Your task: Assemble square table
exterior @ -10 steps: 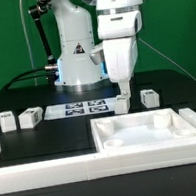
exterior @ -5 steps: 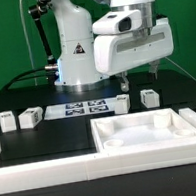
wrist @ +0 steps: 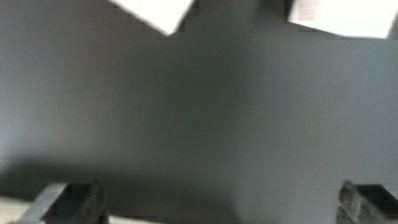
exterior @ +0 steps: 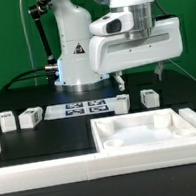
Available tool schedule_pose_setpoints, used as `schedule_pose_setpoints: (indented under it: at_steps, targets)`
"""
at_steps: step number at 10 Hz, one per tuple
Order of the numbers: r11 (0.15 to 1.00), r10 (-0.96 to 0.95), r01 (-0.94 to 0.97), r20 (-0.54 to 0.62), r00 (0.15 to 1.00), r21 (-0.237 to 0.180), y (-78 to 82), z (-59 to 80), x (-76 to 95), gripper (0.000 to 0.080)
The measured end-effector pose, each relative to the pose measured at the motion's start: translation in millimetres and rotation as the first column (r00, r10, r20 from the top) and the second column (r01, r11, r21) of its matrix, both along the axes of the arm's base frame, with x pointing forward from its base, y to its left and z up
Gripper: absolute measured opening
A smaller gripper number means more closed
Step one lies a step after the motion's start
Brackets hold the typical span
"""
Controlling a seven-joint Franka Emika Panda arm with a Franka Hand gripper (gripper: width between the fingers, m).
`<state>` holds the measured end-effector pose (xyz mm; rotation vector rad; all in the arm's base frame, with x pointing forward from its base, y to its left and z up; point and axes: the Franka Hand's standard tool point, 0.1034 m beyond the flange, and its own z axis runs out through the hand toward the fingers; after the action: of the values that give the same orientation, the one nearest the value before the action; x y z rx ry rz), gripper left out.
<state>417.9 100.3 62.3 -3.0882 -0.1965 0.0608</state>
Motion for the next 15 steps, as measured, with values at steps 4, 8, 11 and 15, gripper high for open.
schedule_pose_setpoints:
  at_steps: [4,8,11,15]
  targets:
    - [1.000,-0.020,0.020,-0.028,0.999,0.008,26.6,-14.8,-21.9,0.0649]
    - [1.000,0.005,-0.009,-0.197,0.980,-0.021,24.6,-15.7,-28.1,0.0649]
    - [0.999,0.011,-0.029,-0.381,0.924,-0.041,29.1,-18.5,-28.4,0.0649]
    - [0.997,0.015,-0.057,-0.586,0.810,-0.054,31.9,-19.4,-29.5,0.0649]
